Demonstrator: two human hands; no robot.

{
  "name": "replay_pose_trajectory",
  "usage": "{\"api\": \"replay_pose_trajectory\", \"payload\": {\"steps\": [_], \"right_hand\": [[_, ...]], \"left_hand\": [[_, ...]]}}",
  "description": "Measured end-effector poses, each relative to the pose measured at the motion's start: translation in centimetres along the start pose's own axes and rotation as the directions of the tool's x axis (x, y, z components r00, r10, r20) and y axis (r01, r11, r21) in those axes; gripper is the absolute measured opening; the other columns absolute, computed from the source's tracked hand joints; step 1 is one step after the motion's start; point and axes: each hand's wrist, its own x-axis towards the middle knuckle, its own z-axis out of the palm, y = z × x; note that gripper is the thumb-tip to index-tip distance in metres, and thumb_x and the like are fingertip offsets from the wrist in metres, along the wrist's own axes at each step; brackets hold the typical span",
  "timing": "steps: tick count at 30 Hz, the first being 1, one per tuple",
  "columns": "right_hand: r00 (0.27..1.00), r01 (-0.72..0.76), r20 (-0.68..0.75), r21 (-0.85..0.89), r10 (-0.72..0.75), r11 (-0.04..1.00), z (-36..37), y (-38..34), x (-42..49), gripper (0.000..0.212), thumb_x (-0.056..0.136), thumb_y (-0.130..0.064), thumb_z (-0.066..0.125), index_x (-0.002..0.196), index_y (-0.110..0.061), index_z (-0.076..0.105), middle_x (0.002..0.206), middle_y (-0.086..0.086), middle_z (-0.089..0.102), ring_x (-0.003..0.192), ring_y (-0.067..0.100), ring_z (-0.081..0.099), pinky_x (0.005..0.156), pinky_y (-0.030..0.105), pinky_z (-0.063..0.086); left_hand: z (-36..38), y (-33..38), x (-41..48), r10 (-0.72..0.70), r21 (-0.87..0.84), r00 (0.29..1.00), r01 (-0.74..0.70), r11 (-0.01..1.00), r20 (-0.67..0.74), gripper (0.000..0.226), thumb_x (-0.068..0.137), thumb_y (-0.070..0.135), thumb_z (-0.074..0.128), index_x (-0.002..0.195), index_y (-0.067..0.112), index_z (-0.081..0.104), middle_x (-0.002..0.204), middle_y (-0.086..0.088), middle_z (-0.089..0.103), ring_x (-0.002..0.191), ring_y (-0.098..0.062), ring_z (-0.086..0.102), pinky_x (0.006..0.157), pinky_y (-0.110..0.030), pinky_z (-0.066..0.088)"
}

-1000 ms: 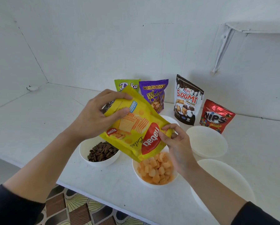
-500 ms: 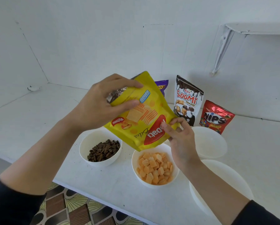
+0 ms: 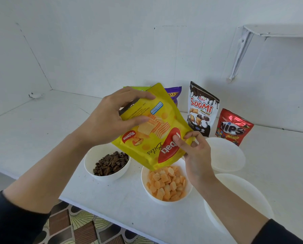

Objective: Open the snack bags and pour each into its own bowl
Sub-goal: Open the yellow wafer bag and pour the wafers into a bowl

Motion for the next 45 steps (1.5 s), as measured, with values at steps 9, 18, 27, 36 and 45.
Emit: {"api": "replay_pose_trajectory", "payload": {"steps": [9,18,27,36,45], "right_hand": [[0.998,-0.023,-0.065,-0.028,0.021,0.999,-0.2,0.9,0.0,0.037,0.066,-0.03,0.083,0.085,-0.019,0.054,0.112,0.009,0.073,0.106,0.029,0.071,0.078,0.042,0.059],[1.0,0.005,0.008,-0.005,-0.005,1.0,0.1,-0.5,0.6,0.03,0.07,-0.022,0.082,0.084,-0.018,0.055,0.109,0.009,0.074,0.103,0.029,0.072,0.078,0.043,0.059],[0.998,0.04,-0.04,-0.227,-0.051,0.973,0.5,-0.7,0.3,0.057,0.065,-0.023,0.09,0.107,-0.025,0.051,0.108,-0.001,0.071,0.099,0.019,0.072,0.07,0.032,0.061],[0.99,-0.134,0.028,-0.154,0.14,0.979,2.5,-0.8,1.0,0.068,0.059,-0.02,0.093,0.119,-0.021,0.06,0.105,0.005,0.076,0.095,0.025,0.075,0.089,0.051,0.059],[0.997,-0.004,0.078,-0.306,0.029,0.952,2.2,-1.9,2.0,0.037,0.066,-0.008,0.09,0.1,-0.01,0.073,0.089,0.01,0.079,0.083,0.028,0.076,0.072,0.039,0.062]], "left_hand": [[1.3,-0.6,-0.2,-0.016,-0.01,1.0,0.017,1.0,0.01,0.037,0.09,0.025,0.074,0.125,0.028,0.064,0.124,0.01,0.059,0.119,-0.017,0.064,0.08,-0.031,0.062],[0.3,-0.3,0.2,-0.1,-0.122,0.993,0.093,0.988,-0.058,0.035,0.089,0.016,0.075,0.122,0.025,0.066,0.121,-0.002,0.068,0.104,-0.017,0.073,0.068,-0.034,0.064],[2.5,-3.5,-3.3,-0.359,-0.37,0.917,0.277,0.887,-0.173,0.035,0.09,0.007,0.071,0.117,0.029,0.065,0.108,0.002,0.073,0.094,-0.022,0.074,0.071,-0.046,0.065],[4.8,-3.9,-6.1,-0.664,-0.785,0.661,0.181,0.592,-0.349,0.028,0.094,0.007,0.065,0.113,0.026,0.056,0.117,-0.005,0.074,0.094,-0.03,0.076,0.064,-0.047,0.063],[5.1,-5.8,-8.8,-0.679,-0.678,0.683,0.366,0.638,-0.271,0.06,0.076,0.008,0.087,0.121,0.032,0.055,0.114,-0.003,0.072,0.102,-0.029,0.073,0.071,-0.048,0.063]]}}
